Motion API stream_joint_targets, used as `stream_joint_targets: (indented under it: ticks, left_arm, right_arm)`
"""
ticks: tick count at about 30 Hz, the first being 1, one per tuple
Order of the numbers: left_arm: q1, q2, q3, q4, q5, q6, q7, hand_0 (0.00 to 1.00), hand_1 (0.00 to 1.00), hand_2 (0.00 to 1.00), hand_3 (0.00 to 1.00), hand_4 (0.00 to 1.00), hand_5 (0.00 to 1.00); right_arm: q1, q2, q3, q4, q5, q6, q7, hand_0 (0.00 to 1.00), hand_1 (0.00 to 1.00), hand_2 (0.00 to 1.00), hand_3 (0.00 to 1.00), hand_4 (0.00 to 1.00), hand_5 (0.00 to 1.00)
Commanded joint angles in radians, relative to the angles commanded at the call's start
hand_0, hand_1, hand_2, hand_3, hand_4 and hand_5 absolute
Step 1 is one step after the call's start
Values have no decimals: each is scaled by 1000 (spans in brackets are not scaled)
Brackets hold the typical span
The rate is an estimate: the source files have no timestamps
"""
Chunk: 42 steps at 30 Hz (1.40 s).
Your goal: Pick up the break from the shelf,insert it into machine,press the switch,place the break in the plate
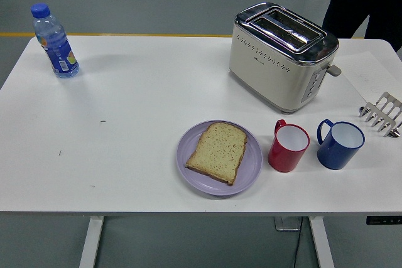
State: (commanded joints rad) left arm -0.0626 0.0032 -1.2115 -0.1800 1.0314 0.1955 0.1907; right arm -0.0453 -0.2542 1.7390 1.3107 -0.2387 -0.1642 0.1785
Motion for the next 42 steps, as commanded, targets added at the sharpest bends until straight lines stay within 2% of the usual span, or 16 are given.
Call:
stream_joint_targets:
  ticks: [42]
  left_arm:
    - [16, -3, -31, 0, 47, -3, 8, 697, 612, 724, 686, 524, 933]
  right_arm:
    - [-2, 11, -3, -13, 4, -8, 13, 719, 684, 712, 655, 489, 268]
